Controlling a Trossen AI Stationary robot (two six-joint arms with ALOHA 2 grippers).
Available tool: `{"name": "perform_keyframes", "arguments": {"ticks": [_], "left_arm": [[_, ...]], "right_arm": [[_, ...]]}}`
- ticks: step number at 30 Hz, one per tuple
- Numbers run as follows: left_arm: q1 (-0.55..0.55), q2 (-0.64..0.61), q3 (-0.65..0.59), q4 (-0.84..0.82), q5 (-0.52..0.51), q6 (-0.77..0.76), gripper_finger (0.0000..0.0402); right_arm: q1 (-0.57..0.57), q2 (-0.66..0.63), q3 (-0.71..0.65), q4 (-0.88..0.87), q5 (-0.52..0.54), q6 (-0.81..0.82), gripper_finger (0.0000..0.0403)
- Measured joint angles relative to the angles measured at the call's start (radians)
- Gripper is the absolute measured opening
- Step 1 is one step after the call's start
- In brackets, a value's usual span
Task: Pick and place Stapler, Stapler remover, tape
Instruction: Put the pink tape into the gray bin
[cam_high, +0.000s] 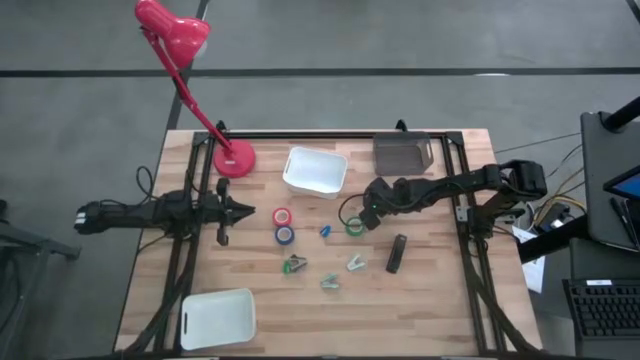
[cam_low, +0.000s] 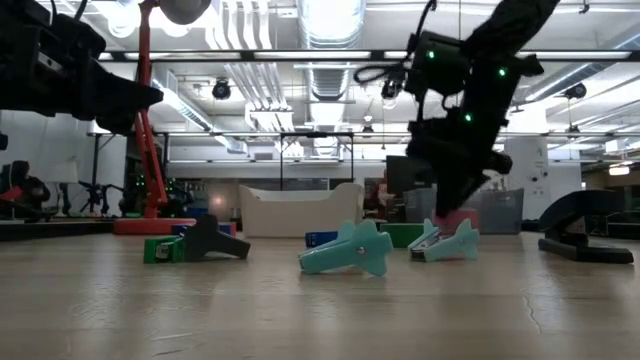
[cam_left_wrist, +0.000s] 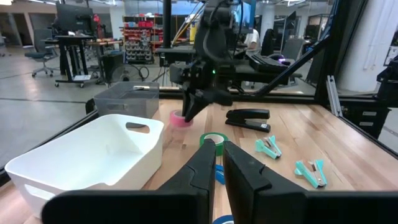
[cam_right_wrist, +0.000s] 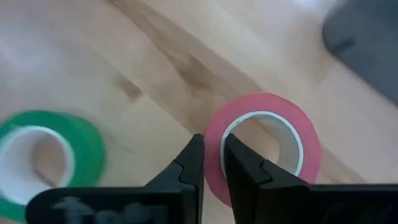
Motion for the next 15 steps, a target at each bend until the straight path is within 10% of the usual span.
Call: {"name": "perform_keyframes", "arguments": {"ticks": [15], "left_arm": [[0.0,0.0,-0.001,0.013,-0.001,0.0,0.0035]], "right_arm": [[-0.048,-0.056,0.268,-0.306,0.203,-0.155,0.004]]}}
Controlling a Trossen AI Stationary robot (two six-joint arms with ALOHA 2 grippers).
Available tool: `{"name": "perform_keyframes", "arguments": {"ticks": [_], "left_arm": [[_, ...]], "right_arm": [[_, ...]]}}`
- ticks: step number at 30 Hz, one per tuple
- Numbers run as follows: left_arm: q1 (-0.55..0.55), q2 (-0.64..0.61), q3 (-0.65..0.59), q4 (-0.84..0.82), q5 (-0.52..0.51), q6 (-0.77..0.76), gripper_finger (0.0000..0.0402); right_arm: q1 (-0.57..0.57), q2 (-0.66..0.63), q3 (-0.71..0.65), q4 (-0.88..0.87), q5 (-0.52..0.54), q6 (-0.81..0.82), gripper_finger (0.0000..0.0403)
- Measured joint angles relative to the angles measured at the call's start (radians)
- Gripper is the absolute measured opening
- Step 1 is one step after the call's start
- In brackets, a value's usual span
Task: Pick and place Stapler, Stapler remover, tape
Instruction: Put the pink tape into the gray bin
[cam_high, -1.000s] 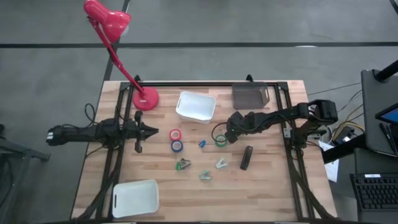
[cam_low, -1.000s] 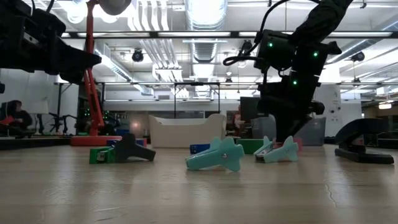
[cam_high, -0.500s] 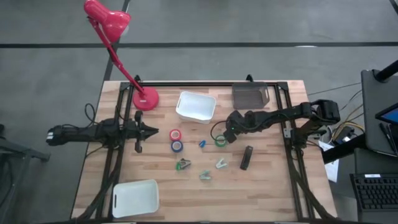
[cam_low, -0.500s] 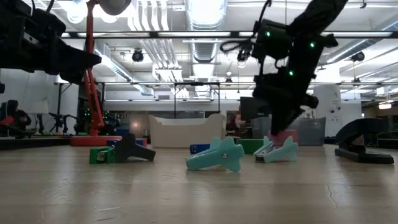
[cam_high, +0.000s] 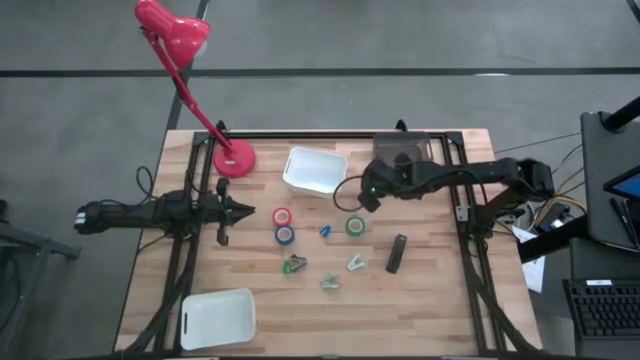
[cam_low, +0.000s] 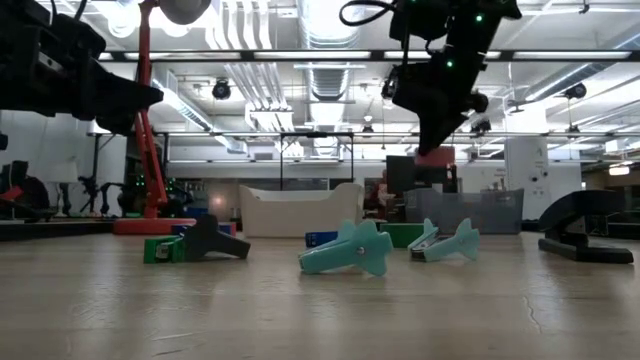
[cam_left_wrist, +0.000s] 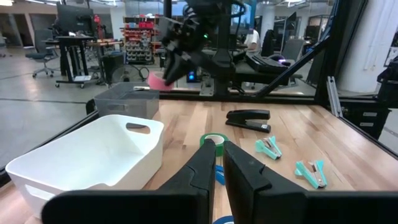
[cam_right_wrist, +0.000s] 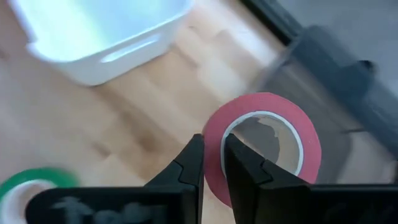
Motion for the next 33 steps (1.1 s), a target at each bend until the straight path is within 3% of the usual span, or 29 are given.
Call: {"name": "perform_keyframes", "arguments": {"ticks": [12,23,33], "left_arm": [[0.0,0.0,0.0,0.002,0.0,0.0,0.0034],[0.0,0.0,0.0,0.003,0.0,0.0,0.0034],[0.0,0.0,0.0,0.003,0.0,0.0,0.0037]], "right_arm": [[-0.239,-0.003,-0.018,-0.013,-0.001,-0.097,0.0039],[-0.5,0.001,-0.126,0.139,-0.14,-0.218,0.0041],[-0.564,0.001,-0.214,0.292,-0.156,-0.223,0.0043]]}}
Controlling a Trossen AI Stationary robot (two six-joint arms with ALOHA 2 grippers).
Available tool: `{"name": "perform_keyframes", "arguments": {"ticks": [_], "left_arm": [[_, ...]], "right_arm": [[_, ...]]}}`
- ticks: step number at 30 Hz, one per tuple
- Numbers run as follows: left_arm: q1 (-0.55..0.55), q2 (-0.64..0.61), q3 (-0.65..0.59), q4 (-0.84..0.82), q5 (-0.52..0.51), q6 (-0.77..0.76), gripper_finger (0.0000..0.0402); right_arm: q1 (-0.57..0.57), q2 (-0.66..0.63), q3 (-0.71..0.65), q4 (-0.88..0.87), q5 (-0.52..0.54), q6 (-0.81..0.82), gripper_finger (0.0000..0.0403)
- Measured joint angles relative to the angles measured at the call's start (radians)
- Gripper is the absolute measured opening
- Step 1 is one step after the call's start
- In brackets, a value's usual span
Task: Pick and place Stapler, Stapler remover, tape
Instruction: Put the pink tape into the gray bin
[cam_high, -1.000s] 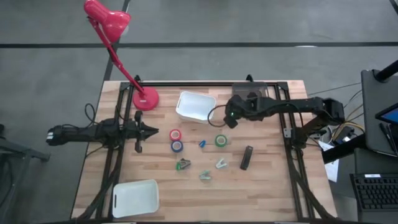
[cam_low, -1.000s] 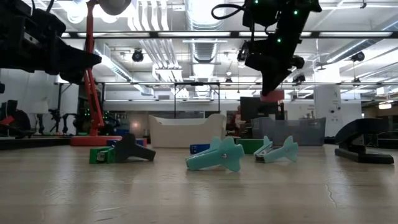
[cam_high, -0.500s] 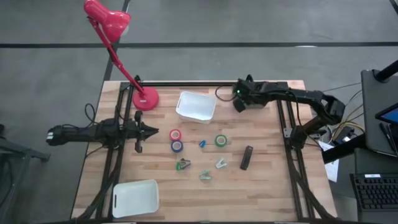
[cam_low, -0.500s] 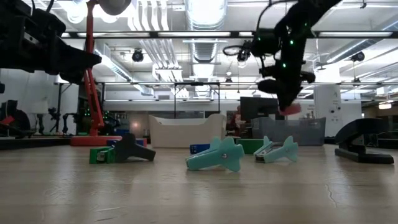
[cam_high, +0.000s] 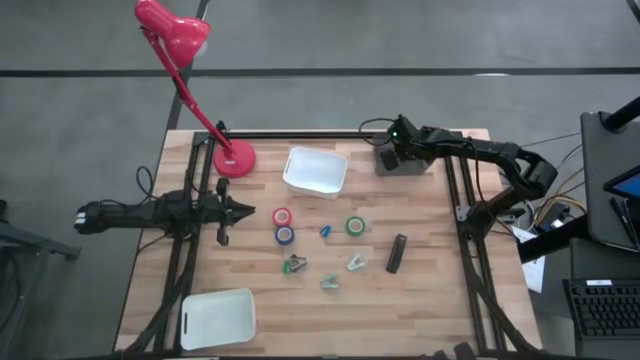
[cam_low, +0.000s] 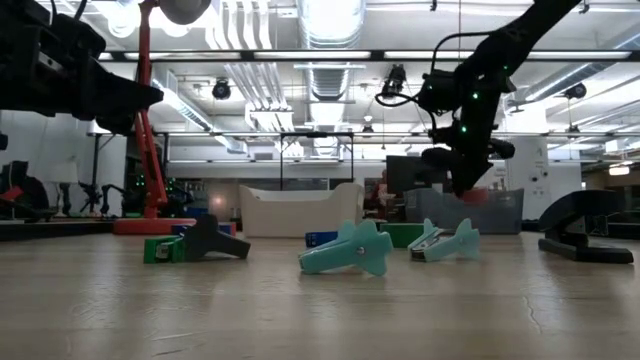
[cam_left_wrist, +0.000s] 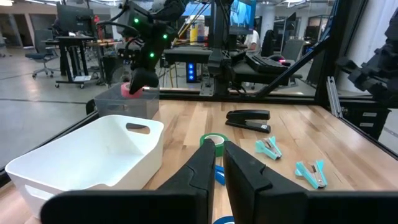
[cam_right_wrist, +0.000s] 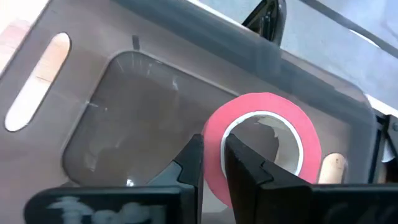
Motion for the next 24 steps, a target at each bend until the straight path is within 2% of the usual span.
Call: {"name": "perform_keyframes", "arguments": {"ticks": [11,24], "left_arm": [[0.0,0.0,0.0,0.0,0.0,0.0,0.0037],[0.0,0.0,0.0,0.0,0.0,0.0,0.0037]], "right_arm": [[-0.001,0.0,-0.105,0.099,0.001,0.003,0.0045],[-0.002,0.067,-0.12,0.159,0.004,0.005,0.0053]]}}
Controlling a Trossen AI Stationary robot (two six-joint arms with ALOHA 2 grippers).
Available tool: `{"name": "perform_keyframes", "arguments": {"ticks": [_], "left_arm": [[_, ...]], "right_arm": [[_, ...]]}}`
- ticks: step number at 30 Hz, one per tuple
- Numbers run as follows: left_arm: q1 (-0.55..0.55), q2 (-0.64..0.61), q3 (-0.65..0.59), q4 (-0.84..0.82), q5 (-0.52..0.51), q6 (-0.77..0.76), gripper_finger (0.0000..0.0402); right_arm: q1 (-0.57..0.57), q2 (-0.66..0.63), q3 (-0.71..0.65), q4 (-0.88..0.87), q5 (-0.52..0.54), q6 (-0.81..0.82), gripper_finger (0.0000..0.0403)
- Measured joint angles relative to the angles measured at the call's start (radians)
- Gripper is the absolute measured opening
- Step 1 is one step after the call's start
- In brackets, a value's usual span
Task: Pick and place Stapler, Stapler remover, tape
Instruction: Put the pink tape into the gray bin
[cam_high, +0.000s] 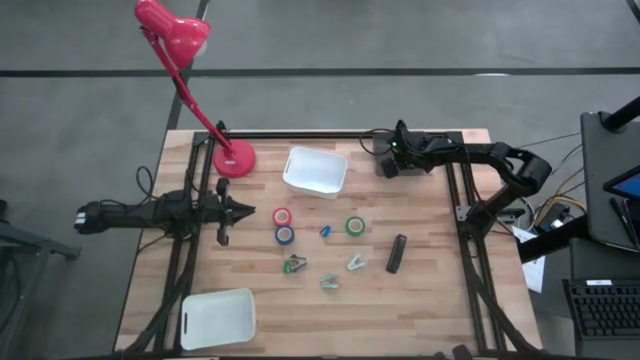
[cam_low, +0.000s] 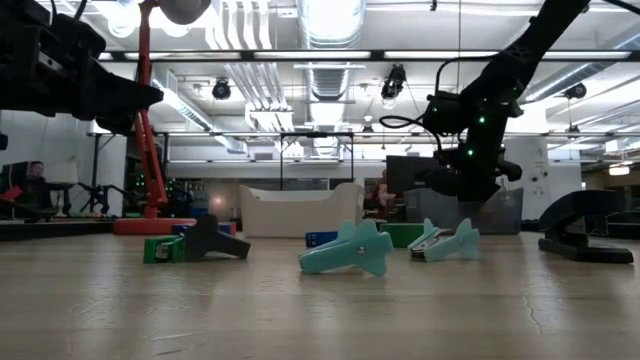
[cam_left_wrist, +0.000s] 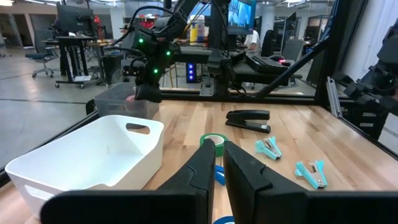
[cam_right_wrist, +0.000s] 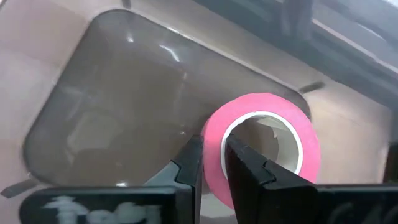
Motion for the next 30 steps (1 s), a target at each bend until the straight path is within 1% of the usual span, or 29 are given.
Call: {"name": "perform_keyframes", "arguments": {"ticks": [3,15,17,22,25,30], "left_arm": [[0.0,0.0,0.0,0.0,0.0,0.0,0.0037],[0.0,0.0,0.0,0.0,0.0,0.0,0.0037],[0.0,0.0,0.0,0.0,0.0,0.0,0.0037],[0.0,0.0,0.0,0.0,0.0,0.0,0.0037],[0.0,0.0,0.0,0.0,0.0,0.0,0.0037],[0.0,0.0,0.0,0.0,0.0,0.0,0.0037]], "right_arm": [[0.001,0.015,0.007,0.008,-0.003,-0.008,0.0054],[0.0,0.01,0.005,-0.001,-0.004,-0.005,0.0054],[0.0,0.01,0.004,-0.013,-0.022,-0.005,0.0054],[0.0,0.01,0.004,-0.052,-0.021,-0.006,0.0056],[0.0,0.01,0.004,-0.053,-0.021,-0.012,0.0068],[0.0,0.01,0.003,-0.053,-0.017,-0.013,0.011]]}}
